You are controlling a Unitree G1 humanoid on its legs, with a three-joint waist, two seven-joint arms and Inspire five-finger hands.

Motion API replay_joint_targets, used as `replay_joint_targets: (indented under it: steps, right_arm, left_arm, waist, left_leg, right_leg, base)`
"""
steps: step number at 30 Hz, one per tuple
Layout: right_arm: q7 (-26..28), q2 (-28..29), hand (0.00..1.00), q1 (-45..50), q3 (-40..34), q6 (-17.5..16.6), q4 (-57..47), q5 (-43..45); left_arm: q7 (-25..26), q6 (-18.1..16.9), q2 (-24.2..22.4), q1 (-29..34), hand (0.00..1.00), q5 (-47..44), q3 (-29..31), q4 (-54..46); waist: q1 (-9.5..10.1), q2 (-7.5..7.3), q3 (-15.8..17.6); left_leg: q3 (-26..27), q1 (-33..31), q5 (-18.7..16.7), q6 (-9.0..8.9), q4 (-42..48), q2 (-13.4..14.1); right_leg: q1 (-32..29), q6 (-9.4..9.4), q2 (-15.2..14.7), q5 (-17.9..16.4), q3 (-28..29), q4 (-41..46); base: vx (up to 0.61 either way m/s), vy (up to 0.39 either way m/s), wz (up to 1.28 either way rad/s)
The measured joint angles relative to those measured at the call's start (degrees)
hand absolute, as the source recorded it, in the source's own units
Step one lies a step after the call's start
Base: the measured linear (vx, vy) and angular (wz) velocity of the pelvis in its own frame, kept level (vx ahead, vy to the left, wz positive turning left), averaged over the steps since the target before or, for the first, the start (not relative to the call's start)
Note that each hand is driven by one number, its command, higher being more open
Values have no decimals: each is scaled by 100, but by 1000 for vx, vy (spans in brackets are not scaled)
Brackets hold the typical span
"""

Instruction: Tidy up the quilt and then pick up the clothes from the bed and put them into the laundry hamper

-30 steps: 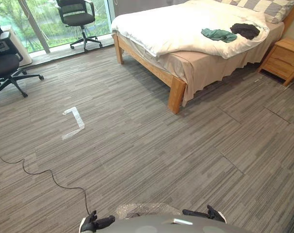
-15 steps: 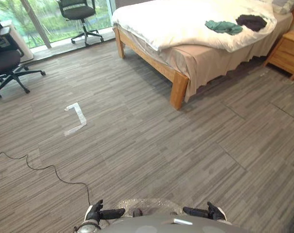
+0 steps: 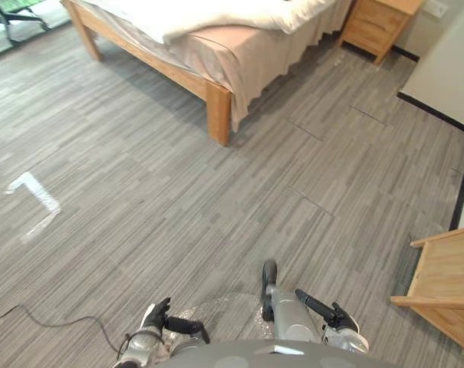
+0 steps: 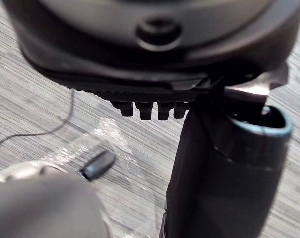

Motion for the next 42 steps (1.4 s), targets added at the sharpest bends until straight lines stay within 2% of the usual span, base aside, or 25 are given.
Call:
replay_joint_targets:
  steps: [2, 3, 4, 6, 7, 8, 9, 11, 14, 16, 19, 21, 22, 23, 24, 26, 27, 30, 32, 34, 35, 36, 38, 39, 42]
  right_arm:
    - [66, 42, 100, 158, -26, 1, -168, 162]
    - [78, 104, 100, 219, 2, 12, -181, 149]
    - [84, 109, 100, 204, -6, 27, -114, 151]
    - [130, -76, 100, 163, 24, 66, -104, 110]
    - [55, -158, 100, 168, 96, 61, -223, -78]
    - [18, -195, 100, 161, 194, 63, -277, -94]
    - [-78, -264, 100, 56, 523, 133, -257, -100]
    - [-137, -251, 100, -93, 1025, 202, -249, -257]
    - [-195, 37, 100, -365, 1274, 194, -269, -523]
    - [-193, 186, 100, -439, 1268, 144, -396, -526]
    - [-199, 236, 100, -518, 1267, 62, -457, -514]
    - [-203, 342, 100, -150, 1153, 55, -372, -515]
    - [-207, 462, 100, -171, 1045, 56, -243, -513]
    - [-237, 702, 100, -172, 842, 56, 65, -506]
    - [-260, 722, 100, -210, 703, 96, 252, -492]
    - [-235, 634, 100, -218, 726, -5, 241, -493]
    - [-211, 443, 100, -88, 722, -73, 149, -498]
    - [-178, 300, 100, -37, 723, -117, 84, -543]
    - [-143, 219, 100, -127, 742, -116, 138, -711]
    - [-65, 140, 100, -155, 891, -106, 179, -757]
    - [-33, 114, 100, -155, 943, -99, 178, -757]
    - [3, 106, 100, -156, 969, -90, 178, -758]
    - [63, 245, 100, -103, 1182, -39, 216, -759]
    - [94, 28, 100, -231, 1244, -16, 272, -767]
    - [52, -81, 100, -273, 1488, -37, 273, -763]
  left_arm:
    - [-47, -48, -238, 41, 100, 26, 59, -18]
    - [-75, -135, -275, 122, 100, 67, 136, -83]
    - [-79, -155, -316, 126, 100, 97, 190, -116]
    - [-34, -129, -588, 162, 100, 177, 539, -261]
    - [-27, -109, -780, 202, 100, 167, 907, -532]
    - [-7, -94, -842, 198, 100, 161, 985, -624]
    - [55, -101, -905, 196, 100, 118, 1014, -850]
    - [177, -144, -912, 48, 100, -105, 996, -1024]
    - [261, -310, -923, -185, 100, -244, 947, -1148]
    - [261, -410, -982, -225, 100, -284, 990, -1169]
    - [268, -472, -1148, -240, 100, -286, 1225, -1177]
    - [320, -480, -1212, -22, 100, -298, 1343, -1044]
    - [370, -436, -1178, -65, 100, -336, 1408, -1021]
    - [447, -394, -968, -204, 100, -330, 1484, -841]
    - [498, -377, -842, -230, 100, -338, 1483, -679]
    - [519, -294, -757, -255, 100, -333, 1454, -429]
    - [553, -246, -772, -225, 100, -397, 1460, -271]
    - [615, -256, -669, -220, 100, -582, 1464, -205]
    - [614, -258, -588, -235, 100, -707, 1463, -205]
    - [587, -270, -547, -267, 100, -709, 1515, -227]
    - [577, -269, -563, -254, 100, -709, 1615, -228]
    - [578, -265, -569, -224, 100, -717, 1716, -227]
    - [578, -264, -527, 19, 100, -718, 2181, -239]
    - [579, -219, -702, 92, 100, -693, 2539, -172]
    - [572, -244, -966, 243, 100, -675, 3065, -284]
  waist:
    - [-32, 8, -3]
    - [8, -127, -93]
    - [9, -114, -85]
    - [112, 243, -153]
    - [244, 425, -92]
    - [308, 428, -65]
    - [411, 341, -4]
    - [579, 64, 119]
    - [884, -272, 122]
    - [1023, -272, 100]
    - [1157, -121, -36]
    - [1413, -19, -484]
    - [1445, -114, -482]
    - [1362, -492, -461]
    - [1271, -665, -468]
    - [1106, -700, -429]
    - [1050, -551, -383]
    - [1004, -478, -357]
    - [922, -352, -290]
    - [920, -322, -271]
    - [928, -324, -271]
    - [934, -356, -280]
    - [938, -702, -340]
    - [953, -313, -279]
    - [929, -42, -319]
  left_leg:
    - [153, 448, -325, -470, 281, 275]
    - [70, 492, -460, -652, 778, 432]
    - [-48, 396, -543, -609, 1212, 617]
    - [-413, -305, -336, -112, 2860, 1503]
    - [-598, -808, 606, 754, 4011, 2014]
    - [-850, -986, 822, 628, 4424, 2043]
    - [-1375, -1324, 619, 364, 5260, 1776]
    - [-1647, -1902, 49, 196, 6300, 1206]
    - [-844, -2784, -573, 470, 5947, 553]
    - [-289, -3183, -562, 602, 4910, 360]
    - [914, -3450, -74, 1311, 2603, -128]
    - [1220, -3312, 151, 2261, 1868, -559]
    - [937, -3207, 678, 2351, 1783, -653]
    - [738, -2847, 696, 2374, 1724, -811]
    - [417, -2461, 510, 2281, 1648, -929]
    - [-30, -1893, 178, 2115, 1654, -1086]
    - [-441, -1292, -42, 1942, 1598, -1109]
    - [-1238, -566, -198, 1714, 1331, -1004]
    - [-1834, -403, -252, 1549, 1233, -775]
    - [-2552, -383, -410, 1112, 1177, -561]
    - [-2698, -373, -492, 975, 1179, -508]
    - [-2829, -351, -561, 860, 1181, -472]
    - [-3049, -103, -894, 402, 1248, -471]
    - [-3166, 22, -1096, 219, 1382, -17]
    - [-2847, -236, -816, -111, 2109, 577]
  right_leg:
    - [-27, -100, -58, 36, -49, 266]
    - [13, -314, -18, 26, -1, 525]
    - [10, -416, 65, 497, 32, 675]
    - [136, -817, 625, 505, -156, 782]
    - [449, -1121, 1090, 310, -145, 652]
    - [622, -1233, 1235, 228, -82, 570]
    - [1042, -1408, 1427, 87, 122, 354]
    - [1819, -1408, 1553, -45, 397, -84]
    - [2771, -1256, 1647, -141, 703, -559]
    - [3299, -1147, 1809, -229, 988, -830]
    - [3930, -1313, 2029, -954, 1109, -865]
    - [4156, -1053, 2383, -1188, 1098, -335]
    - [4099, -965, 2401, -1264, 1036, 128]
    - [3737, -732, 2246, -1136, 709, 1451]
    - [3077, 231, 1996, -497, 526, 3255]
    - [2506, 50, 1515, -579, 165, 5015]
    - [2199, -418, 960, -884, -168, 5513]
    - [1592, -778, 409, -1238, -99, 4727]
    - [1235, -711, 405, -1234, 108, 3379]
    - [1091, -223, 400, -773, 1200, 826]
    - [1043, -155, 399, -610, 1519, 499]
    - [1011, -102, 387, -447, 1768, 257]
    - [1143, -17, 175, 249, 2115, 43]
    - [1254, 130, 511, 337, 1793, 473]
    - [1842, -339, 828, -114, 992, 484]
  base:
    - [766, -440, -5]
    - [731, -560, 5]
    - [689, -642, 9]
    - [590, -560, -26]
    - [576, -415, -61]
    - [746, -479, -76]
    - [751, -442, -55]
    - [820, -489, -68]
    - [612, -365, -70]
    - [614, -269, -69]
    - [728, -138, -48]
    - [928, -19, -37]
    - [769, -1, 6]
    - [878, -39, 71]
    - [1029, -42, 118]
    - [755, -47, 130]
    - [853, -79, 147]
    - [691, -160, 152]
    - [694, -330, 161]
    - [559, -420, 161]
    - [438, -399, 131]
    - [566, -579, 99]
    - [606, -688, 116]
    - [451, -551, 126]
    - [367, -484, 120]
